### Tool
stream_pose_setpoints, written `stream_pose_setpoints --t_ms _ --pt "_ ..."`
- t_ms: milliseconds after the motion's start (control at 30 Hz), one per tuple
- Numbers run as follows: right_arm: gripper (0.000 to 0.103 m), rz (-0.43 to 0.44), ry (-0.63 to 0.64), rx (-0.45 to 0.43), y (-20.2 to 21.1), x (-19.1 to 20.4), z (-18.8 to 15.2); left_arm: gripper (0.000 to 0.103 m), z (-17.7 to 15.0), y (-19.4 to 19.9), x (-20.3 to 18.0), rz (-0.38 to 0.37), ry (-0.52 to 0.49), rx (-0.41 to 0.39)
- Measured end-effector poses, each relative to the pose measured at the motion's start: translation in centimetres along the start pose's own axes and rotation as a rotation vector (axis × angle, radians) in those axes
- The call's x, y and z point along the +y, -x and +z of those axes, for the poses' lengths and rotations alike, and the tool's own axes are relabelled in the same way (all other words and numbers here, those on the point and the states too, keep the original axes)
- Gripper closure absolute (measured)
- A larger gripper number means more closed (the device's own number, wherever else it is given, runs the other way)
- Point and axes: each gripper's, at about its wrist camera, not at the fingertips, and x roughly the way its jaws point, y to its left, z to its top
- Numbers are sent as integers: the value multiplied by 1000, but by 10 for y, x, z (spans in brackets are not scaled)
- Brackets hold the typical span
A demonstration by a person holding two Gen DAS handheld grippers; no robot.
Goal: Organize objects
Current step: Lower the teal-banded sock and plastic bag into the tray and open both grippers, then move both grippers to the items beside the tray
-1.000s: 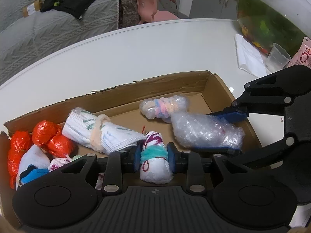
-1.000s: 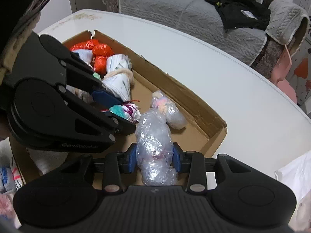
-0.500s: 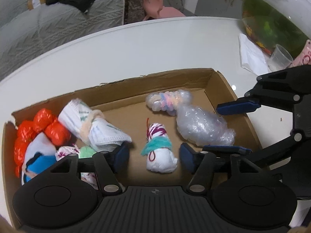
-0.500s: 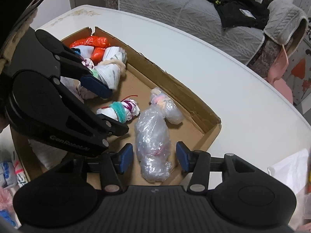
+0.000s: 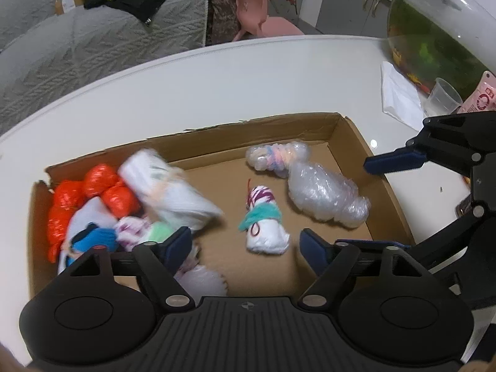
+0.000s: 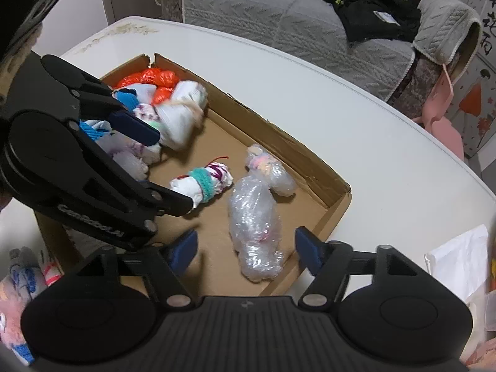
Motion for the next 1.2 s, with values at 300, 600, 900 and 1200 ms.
stream_pose_setpoints --t_ms 300,600,900,1200 --pt "17 -14 -32 -9 16 11 -10 17 -27 39 22 10 32 -17" --pt "15 -33 -76 -25 26 18 -14 16 -56 53 51 65 117 -4" --pt "10 -43 -90 -9 26 36 -17 13 -82 57 68 91 216 -7" --pt "6 -84 -62 33 23 64 -28 12 -107 55 78 125 280 61"
